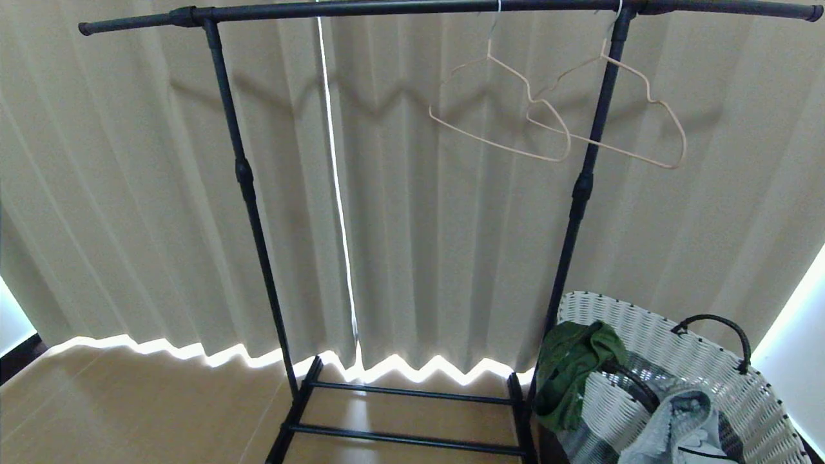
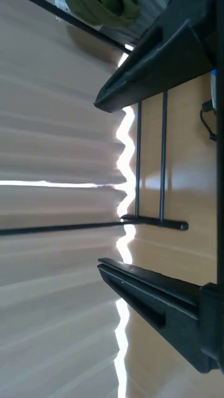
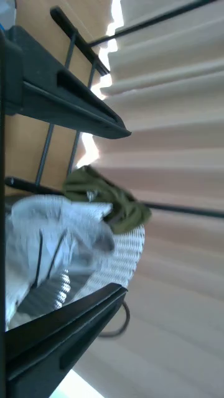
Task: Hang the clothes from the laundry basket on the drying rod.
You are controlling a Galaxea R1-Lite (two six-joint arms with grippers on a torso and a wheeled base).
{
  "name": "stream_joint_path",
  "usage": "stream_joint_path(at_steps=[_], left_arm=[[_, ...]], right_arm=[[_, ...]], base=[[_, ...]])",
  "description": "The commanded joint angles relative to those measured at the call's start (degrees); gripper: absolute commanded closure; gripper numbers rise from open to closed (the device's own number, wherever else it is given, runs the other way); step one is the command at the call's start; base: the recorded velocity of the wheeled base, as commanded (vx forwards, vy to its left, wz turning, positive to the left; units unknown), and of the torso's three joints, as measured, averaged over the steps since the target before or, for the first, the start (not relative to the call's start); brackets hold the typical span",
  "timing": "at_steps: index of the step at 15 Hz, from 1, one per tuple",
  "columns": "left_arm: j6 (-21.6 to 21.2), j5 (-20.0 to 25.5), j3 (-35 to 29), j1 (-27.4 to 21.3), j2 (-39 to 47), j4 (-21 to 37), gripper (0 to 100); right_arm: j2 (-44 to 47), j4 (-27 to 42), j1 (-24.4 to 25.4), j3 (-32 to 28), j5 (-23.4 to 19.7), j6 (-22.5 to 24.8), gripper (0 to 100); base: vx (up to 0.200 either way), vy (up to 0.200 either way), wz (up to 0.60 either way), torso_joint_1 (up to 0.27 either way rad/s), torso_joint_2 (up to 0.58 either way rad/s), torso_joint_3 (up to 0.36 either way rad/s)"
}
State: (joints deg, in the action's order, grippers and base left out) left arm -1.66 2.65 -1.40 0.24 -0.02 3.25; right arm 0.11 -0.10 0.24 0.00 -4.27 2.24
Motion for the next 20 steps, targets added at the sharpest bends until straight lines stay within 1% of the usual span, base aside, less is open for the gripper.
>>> stream_joint_path(at_steps=[1, 2, 11, 17, 20], left_arm=[[-0.01, -0.01, 0.00, 0.02, 0.02, 0.00, 0], [-0.01, -0.01, 0.00, 0.02, 0.02, 0.00, 0], [-0.01, 0.26, 0.00, 0.02, 0.02, 0.00, 0], [-0.01, 0.26, 0.00, 0.02, 0.02, 0.00, 0], [-0.10, 0.17, 0.00, 0.02, 0.02, 0.00, 0]], right_arm=[[-0.02, 0.01, 0.02, 0.00, -0.04, 0.04, 0], [-0.02, 0.01, 0.02, 0.00, -0.04, 0.04, 0], [-0.02, 0.01, 0.02, 0.00, -0.22, 0.39, 0], [-0.02, -0.08, 0.02, 0.00, -0.30, 0.83, 0], [-0.02, 0.01, 0.11, 0.00, -0.39, 1.01, 0]], base=[[0.000, -0.200, 0.00, -0.002, 0.00, 0.007], [0.000, -0.200, 0.00, -0.002, 0.00, -0.002], [0.000, 0.000, 0.00, 0.000, 0.00, 0.000], [0.200, 0.000, 0.00, 0.002, 0.00, 0.003], [0.000, 0.000, 0.00, 0.000, 0.00, 0.000]])
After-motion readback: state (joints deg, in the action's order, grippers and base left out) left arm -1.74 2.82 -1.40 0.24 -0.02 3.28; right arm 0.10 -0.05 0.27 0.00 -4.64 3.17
